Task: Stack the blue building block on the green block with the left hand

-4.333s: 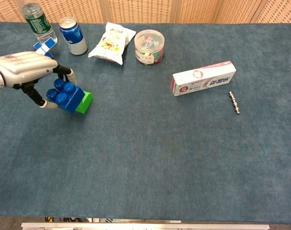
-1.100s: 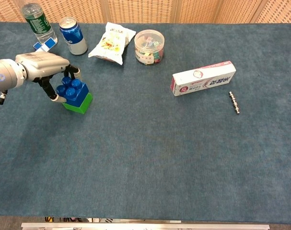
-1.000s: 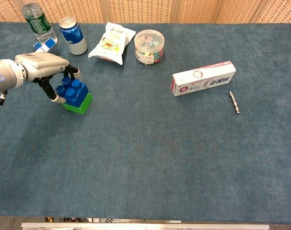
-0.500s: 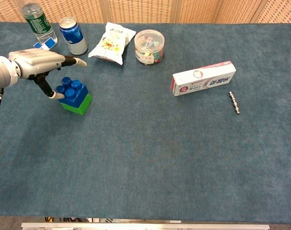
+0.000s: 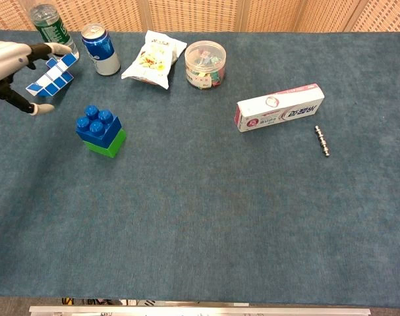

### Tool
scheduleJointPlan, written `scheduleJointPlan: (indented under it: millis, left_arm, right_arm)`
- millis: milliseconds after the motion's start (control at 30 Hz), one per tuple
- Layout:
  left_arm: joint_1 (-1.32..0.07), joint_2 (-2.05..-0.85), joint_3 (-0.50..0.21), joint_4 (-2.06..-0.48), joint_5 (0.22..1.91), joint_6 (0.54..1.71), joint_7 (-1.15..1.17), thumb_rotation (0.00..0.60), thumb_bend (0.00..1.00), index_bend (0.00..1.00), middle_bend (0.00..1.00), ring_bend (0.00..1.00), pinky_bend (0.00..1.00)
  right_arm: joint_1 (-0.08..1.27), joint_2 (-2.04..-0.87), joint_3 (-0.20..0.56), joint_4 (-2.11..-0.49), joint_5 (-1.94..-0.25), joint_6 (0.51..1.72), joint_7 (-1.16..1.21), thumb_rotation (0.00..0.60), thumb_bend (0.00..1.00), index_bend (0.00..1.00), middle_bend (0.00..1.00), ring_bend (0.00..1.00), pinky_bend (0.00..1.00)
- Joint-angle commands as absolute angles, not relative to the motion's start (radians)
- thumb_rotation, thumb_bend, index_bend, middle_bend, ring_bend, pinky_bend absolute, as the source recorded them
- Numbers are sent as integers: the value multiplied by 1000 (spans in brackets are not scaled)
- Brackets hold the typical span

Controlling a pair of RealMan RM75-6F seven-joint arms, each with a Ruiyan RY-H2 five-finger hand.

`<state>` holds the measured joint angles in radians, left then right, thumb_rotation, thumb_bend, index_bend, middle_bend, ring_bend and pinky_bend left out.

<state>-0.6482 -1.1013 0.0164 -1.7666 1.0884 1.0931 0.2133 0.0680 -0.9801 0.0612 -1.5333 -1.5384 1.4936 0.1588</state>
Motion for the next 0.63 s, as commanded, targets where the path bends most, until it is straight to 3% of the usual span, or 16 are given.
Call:
scheduleJointPlan:
  millis: [33, 367, 633]
  left_arm:
    - [-506, -1094, 40, -1772, 1166, 1278, 183, 600, 246, 48, 136, 147, 219]
    - [-267, -1141, 82, -1727, 1311, 1581, 125, 600, 246, 112, 178, 157, 219]
    - [-173, -1143, 107, -1733, 1395, 1653, 125, 600, 246, 134, 190, 158, 219]
  right_arm:
    - [78, -977, 63, -1548, -1529, 1475, 124, 600, 319, 343, 390, 303, 392]
    - [91, -982, 56, -1589, -1529, 1448, 69, 600, 321, 344, 391, 303, 392]
    - [91, -987, 53, -1601, -1532, 1450, 62, 600, 321, 344, 392, 303, 392]
